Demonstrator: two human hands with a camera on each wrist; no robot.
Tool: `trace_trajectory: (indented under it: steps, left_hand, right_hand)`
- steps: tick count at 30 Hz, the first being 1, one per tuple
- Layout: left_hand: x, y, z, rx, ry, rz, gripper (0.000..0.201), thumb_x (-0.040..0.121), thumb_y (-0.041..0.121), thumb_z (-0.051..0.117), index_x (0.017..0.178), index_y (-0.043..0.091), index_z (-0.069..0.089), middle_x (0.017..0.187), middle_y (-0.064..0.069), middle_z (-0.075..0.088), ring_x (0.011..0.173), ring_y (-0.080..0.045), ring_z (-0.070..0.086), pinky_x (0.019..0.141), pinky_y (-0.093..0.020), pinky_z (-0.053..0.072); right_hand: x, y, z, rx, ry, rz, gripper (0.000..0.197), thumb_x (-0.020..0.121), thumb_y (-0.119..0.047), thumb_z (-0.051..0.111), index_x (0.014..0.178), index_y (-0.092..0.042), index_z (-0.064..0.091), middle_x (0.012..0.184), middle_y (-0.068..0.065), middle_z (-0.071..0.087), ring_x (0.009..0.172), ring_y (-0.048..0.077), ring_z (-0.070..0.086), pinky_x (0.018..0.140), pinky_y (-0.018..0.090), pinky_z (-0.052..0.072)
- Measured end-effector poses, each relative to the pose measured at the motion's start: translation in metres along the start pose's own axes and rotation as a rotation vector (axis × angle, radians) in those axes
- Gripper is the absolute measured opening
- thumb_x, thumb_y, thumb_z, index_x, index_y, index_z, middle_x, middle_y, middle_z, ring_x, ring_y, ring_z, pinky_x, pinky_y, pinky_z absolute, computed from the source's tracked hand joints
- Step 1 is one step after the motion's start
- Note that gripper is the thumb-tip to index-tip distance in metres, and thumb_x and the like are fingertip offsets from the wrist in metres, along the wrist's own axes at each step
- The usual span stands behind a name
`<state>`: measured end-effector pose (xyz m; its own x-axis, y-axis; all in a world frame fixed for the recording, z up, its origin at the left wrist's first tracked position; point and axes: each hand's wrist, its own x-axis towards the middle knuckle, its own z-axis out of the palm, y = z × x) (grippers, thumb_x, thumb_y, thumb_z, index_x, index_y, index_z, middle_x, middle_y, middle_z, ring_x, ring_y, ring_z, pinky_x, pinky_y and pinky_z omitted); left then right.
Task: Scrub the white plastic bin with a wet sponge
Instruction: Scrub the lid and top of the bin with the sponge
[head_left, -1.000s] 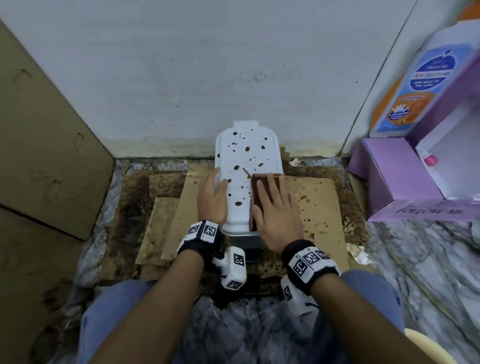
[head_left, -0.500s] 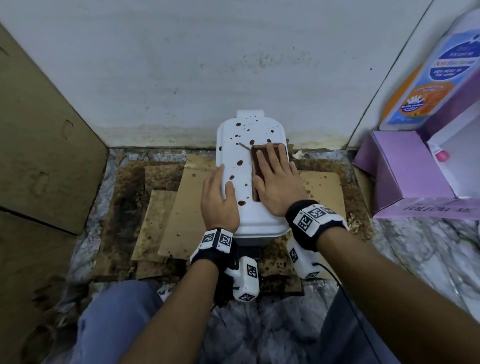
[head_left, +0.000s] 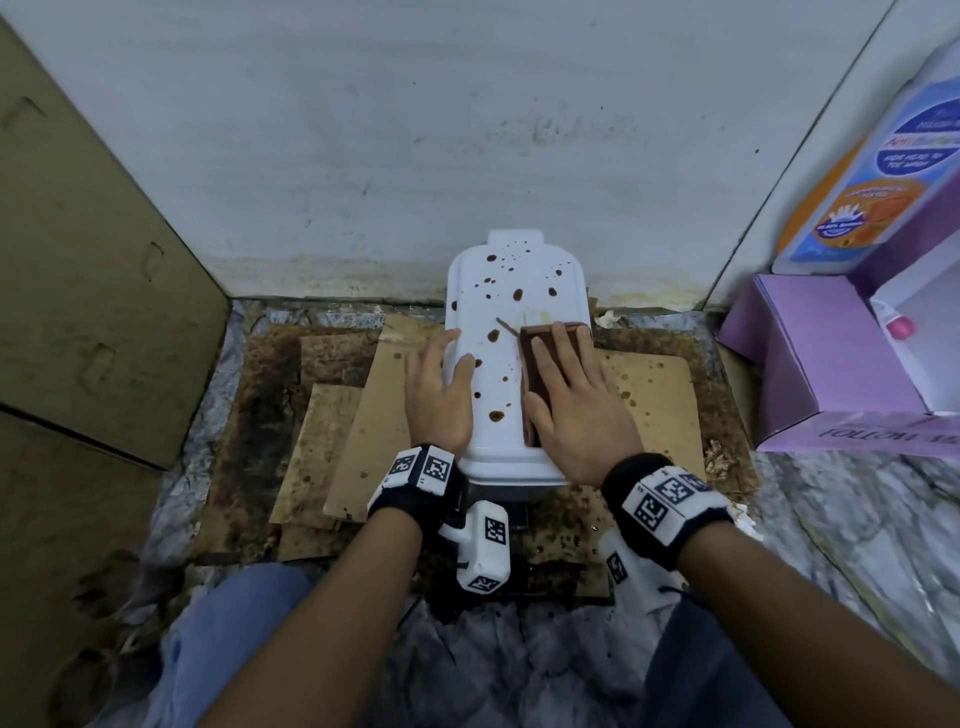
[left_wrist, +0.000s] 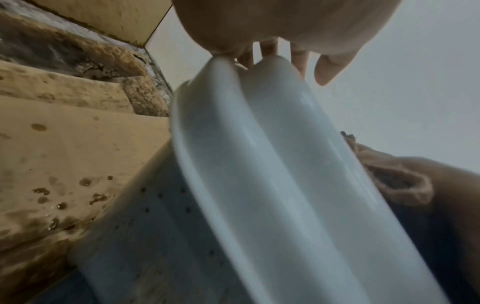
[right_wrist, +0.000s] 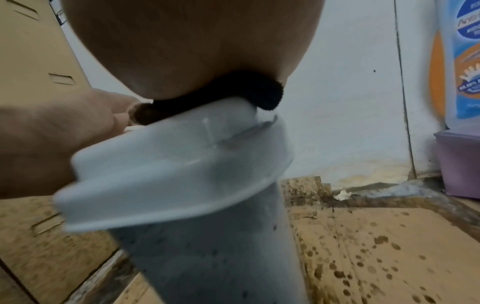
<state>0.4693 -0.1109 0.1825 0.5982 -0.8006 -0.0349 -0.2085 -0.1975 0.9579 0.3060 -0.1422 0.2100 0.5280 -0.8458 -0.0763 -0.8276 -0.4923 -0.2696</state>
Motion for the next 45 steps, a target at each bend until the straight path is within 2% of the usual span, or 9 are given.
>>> trace_trajectory:
  steps: [5,10,15,18,21,28,31,38,45]
  left_hand:
    - [0.022,0.005,0.004,-0.051,-0.025,-0.049,0.037,0.097,0.024,0.054,0.134,0.027,0.057,0.142,0.003,0.048,0.13,-0.016,0.045,0.111,-0.042,0.038]
    - [0.024,-0.007,0.007,-0.142,0.015,-0.067,0.036,0.09,0.028,0.058,0.125,0.036,0.063,0.124,0.02,0.053,0.125,-0.014,0.052,0.105,-0.045,0.046]
    - [0.024,-0.01,0.007,-0.188,0.01,-0.086,0.047,0.079,0.044,0.056,0.124,0.038,0.064,0.124,0.023,0.055,0.123,-0.014,0.056,0.102,-0.045,0.049]
    - [0.023,-0.013,0.006,-0.178,0.008,-0.073,0.046,0.082,0.041,0.057,0.128,0.036,0.063,0.123,0.027,0.054,0.125,-0.012,0.055,0.104,-0.044,0.048]
    - [0.024,-0.014,0.006,-0.177,0.008,-0.072,0.046,0.083,0.04,0.057,0.128,0.036,0.064,0.122,0.031,0.052,0.126,-0.012,0.055,0.104,-0.044,0.048]
    - [0.027,-0.018,0.007,-0.146,0.009,-0.029,0.047,0.086,0.039,0.056,0.132,0.032,0.062,0.132,0.02,0.052,0.129,-0.012,0.052,0.106,-0.044,0.046]
    - [0.028,-0.021,0.007,-0.144,0.009,-0.031,0.047,0.087,0.039,0.056,0.132,0.031,0.062,0.13,0.02,0.052,0.127,-0.013,0.053,0.105,-0.045,0.047]
    - [0.026,-0.018,0.005,-0.117,0.011,-0.023,0.04,0.095,0.026,0.057,0.135,0.027,0.06,0.132,0.014,0.051,0.128,-0.014,0.051,0.107,-0.045,0.045]
    - [0.026,-0.019,0.005,-0.109,-0.005,-0.03,0.044,0.091,0.034,0.056,0.135,0.031,0.059,0.137,0.016,0.048,0.13,-0.015,0.049,0.107,-0.047,0.044]
  right_hand:
    - [0.043,0.011,-0.012,-0.023,-0.058,-0.016,0.062,0.101,-0.047,0.021,0.154,-0.025,-0.002,0.161,-0.003,-0.019,0.147,0.017,-0.021,0.121,0.046,0.001]
    - [0.047,0.009,-0.01,-0.005,-0.011,-0.011,0.062,0.101,-0.045,0.022,0.155,-0.022,0.002,0.161,-0.001,-0.016,0.148,0.019,-0.019,0.121,0.046,0.004]
    - [0.015,0.002,-0.001,0.021,0.015,-0.004,0.061,0.102,-0.045,0.023,0.154,-0.023,0.001,0.161,-0.002,-0.018,0.146,0.017,-0.023,0.12,0.045,0.001]
    - [0.011,0.005,0.0,0.007,0.01,-0.017,0.063,0.1,-0.048,0.021,0.154,-0.023,0.003,0.161,-0.002,-0.017,0.146,0.018,-0.022,0.122,0.045,0.005]
    - [0.033,0.007,-0.009,0.006,-0.033,-0.022,0.062,0.101,-0.046,0.023,0.154,-0.023,0.002,0.161,-0.002,-0.016,0.147,0.018,-0.02,0.121,0.045,0.004]
    - [0.105,0.022,-0.025,-0.062,-0.087,-0.052,0.063,0.101,-0.045,0.024,0.154,-0.02,0.001,0.162,0.003,-0.014,0.148,0.023,-0.017,0.12,0.05,0.009]
    - [0.102,0.021,-0.026,-0.056,-0.116,-0.053,0.064,0.101,-0.045,0.023,0.154,-0.02,-0.002,0.161,0.003,-0.016,0.147,0.023,-0.02,0.12,0.05,0.008]
    - [0.045,0.014,-0.019,-0.027,-0.124,-0.063,0.065,0.101,-0.049,0.023,0.154,-0.023,-0.003,0.161,-0.002,-0.019,0.146,0.017,-0.023,0.121,0.044,0.005]
    - [0.097,0.021,-0.04,-0.075,-0.238,-0.055,0.065,0.101,-0.046,0.025,0.154,-0.025,-0.005,0.161,-0.002,-0.02,0.147,0.019,-0.019,0.12,0.051,0.005]
